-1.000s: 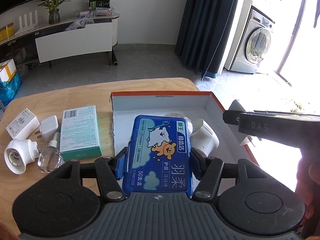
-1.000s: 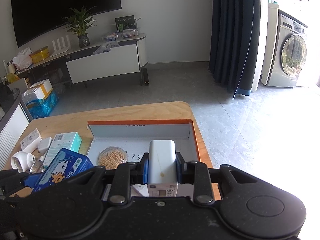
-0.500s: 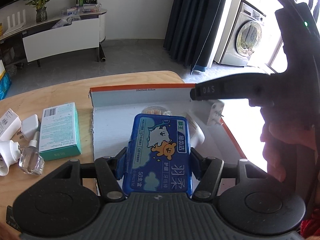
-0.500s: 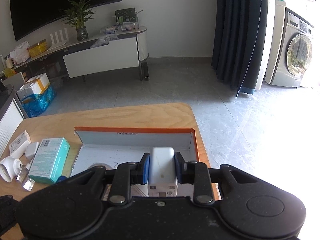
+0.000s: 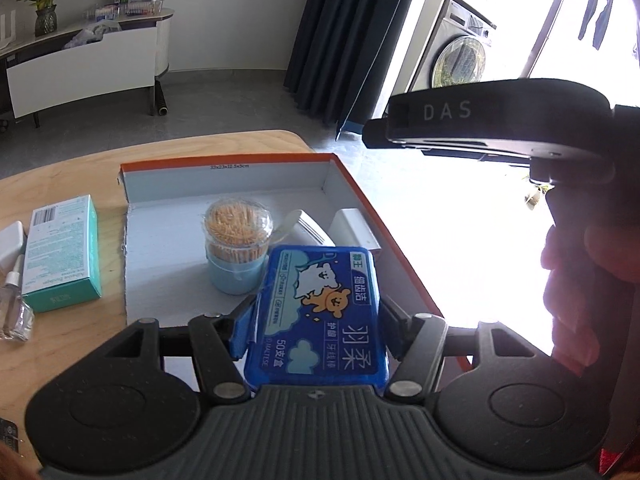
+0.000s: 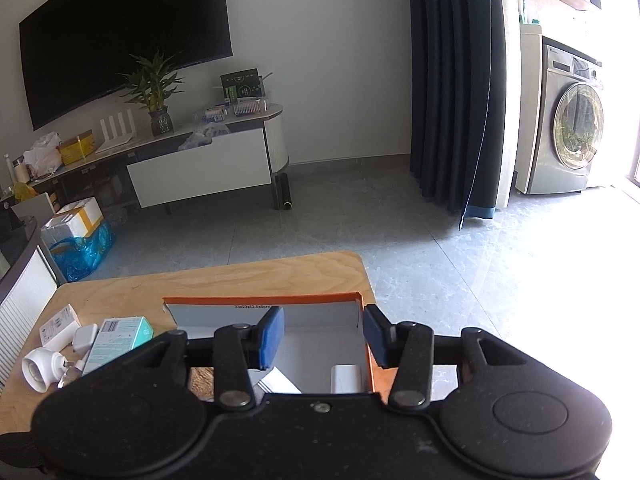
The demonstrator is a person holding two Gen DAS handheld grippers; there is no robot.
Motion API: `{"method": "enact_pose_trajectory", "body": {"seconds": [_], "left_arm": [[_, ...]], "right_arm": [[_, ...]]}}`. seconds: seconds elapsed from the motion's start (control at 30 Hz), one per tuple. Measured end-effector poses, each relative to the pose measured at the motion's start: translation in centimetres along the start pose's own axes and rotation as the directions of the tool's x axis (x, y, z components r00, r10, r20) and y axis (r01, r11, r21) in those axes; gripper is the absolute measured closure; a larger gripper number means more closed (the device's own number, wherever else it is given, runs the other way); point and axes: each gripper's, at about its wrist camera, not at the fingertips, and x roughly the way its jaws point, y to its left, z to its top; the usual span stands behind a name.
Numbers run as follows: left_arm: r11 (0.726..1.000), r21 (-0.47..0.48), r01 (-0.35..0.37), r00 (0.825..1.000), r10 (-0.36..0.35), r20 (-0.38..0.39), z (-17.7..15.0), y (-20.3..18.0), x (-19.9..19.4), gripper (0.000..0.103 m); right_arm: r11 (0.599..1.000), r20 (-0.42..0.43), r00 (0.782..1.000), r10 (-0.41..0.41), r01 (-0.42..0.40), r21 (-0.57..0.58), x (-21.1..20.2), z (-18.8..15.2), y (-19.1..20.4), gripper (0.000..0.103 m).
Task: Organize rigid objects
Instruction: 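Lower the blue tin into the box and open the left gripper while the right gripper releases the white charger, then withdraw both grippers from the box toward the items left on the table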
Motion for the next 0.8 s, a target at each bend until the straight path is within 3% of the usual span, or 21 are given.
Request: {"method": "enact_pose_trajectory", "body": {"seconds": [0.13,0.3,0.53,0.8], "left_arm": [[1.000,-0.010,-0.012,1.000,0.012,0.001,-0.2,0.0,-0.5,0.033],[0.997,-0.041,-0.066,0.998,0.067,0.019,0.1,0.9,-2.1,0.029],[0.981,-0.086,-0.176,0.983,0.179,0.030,-0.4,3.5,-4.5,0.019],[0.954,-0.142,-0.264,0.962,0.271,0.030,-1.7,6.6,-7.3,0.016]], "right_arm": [[1.000,0.004,1.000,0.007,-0.007,-0.010,-1.1,-0.3,0.3,0.045],[1.000,0.022,1.000,-0.004,0.004,-0.009,-2.6,-0.8,1.1,0.025],[1.000,0.013,1.000,0.007,-0.007,0.017,-3.7,-2.1,2.3,0.020],[0.998,-0.031,0.998,0.057,-0.057,-0.004,-4.2,-4.0,5.3,0.015]]}}
